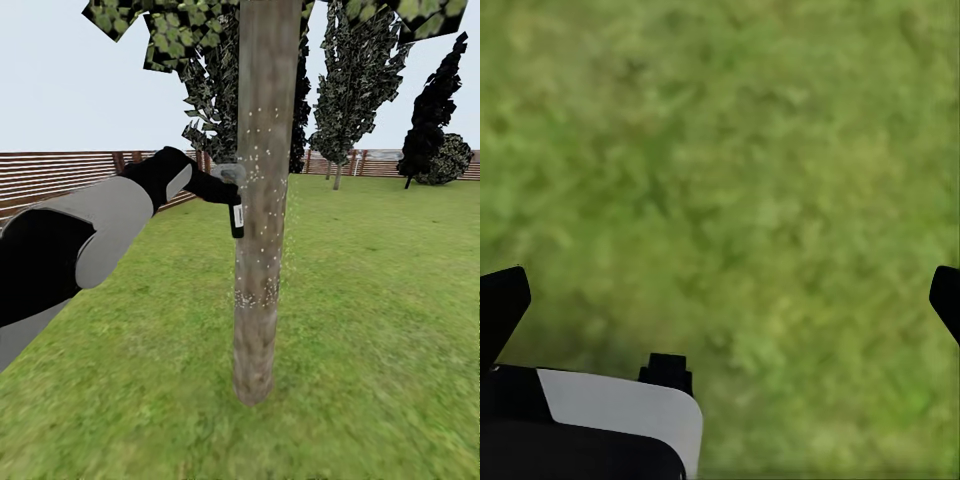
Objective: In the garden, pick up the pesticide atomizer on the floor and spray pesticide onto both trees until each tree trunk is fully covered.
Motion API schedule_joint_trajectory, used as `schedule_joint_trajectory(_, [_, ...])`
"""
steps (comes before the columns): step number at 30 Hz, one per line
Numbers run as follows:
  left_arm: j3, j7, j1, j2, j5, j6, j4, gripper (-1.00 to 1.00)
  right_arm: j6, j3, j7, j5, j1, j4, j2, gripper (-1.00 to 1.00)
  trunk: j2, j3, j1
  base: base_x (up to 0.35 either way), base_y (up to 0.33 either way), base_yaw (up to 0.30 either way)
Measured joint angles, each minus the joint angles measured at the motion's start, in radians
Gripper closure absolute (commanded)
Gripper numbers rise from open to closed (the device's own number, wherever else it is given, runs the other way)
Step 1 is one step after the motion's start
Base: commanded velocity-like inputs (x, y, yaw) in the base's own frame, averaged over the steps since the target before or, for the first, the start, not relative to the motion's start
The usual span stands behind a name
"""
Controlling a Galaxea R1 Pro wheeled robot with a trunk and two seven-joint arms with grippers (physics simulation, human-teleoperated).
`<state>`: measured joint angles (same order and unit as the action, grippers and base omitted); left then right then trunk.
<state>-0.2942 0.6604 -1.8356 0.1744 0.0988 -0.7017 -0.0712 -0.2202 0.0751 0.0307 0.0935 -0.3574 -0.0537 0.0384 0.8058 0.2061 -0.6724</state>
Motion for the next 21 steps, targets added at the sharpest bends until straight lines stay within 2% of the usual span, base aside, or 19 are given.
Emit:
schedule_joint_trajectory(4, [0.001, -0.001, 0.026, 0.0, 0.001, 0.002, 0.0, 1.0, 0.0, 0.0, 0.0, 0.0, 0.0, 0.0, 0.0, -1.0, 0.0, 0.0, 0.0, -0.04, -0.009, 0.0])
schedule_joint_trajectory(6, [-0.001, -0.004, 0.04, 0.0, 0.0, 0.042, 0.013, 1.0, 0.0, 0.0, 0.0, 0.0, 0.0, 0.0, 0.0, -1.0, 0.0, 0.0, 0.0, -0.073, -0.043, 0.0])
schedule_joint_trajectory(11, [0.002, -0.005, 0.052, 0.0, 0.001, 0.087, 0.038, 1.0, 0.0, 0.0, 0.0, 0.0, 0.0, 0.0, 0.0, -1.0, 0.0, 0.0, 0.0, -0.009, -0.005, 0.0])
schedule_joint_trajectory(14, [0.001, -0.005, 0.074, 0.0, 0.001, 0.093, 0.039, 1.0, 0.0, 0.0, 0.0, 0.0, 0.0, 0.0, 0.0, -1.0, 0.0, 0.0, 0.0, 0.0, 0.0, 0.0])
schedule_joint_trajectory(17, [0.0, -0.005, 0.114, 0.0, -0.002, 0.137, 0.039, 1.0, 0.001, 0.0, 0.0, 0.0, 0.0, 0.0, 0.0, -1.0, 0.0, 0.0, 0.0, 0.0, 0.0, 0.0])
schedule_joint_trajectory(21, [0.001, -0.006, 0.142, 0.0, -0.003, 0.148, 0.04, 1.0, 0.0, 0.0, 0.0, 0.0, 0.0, 0.0, 0.0, -1.0, 0.0, 0.0, 0.0, 0.0, 0.0, 0.0])
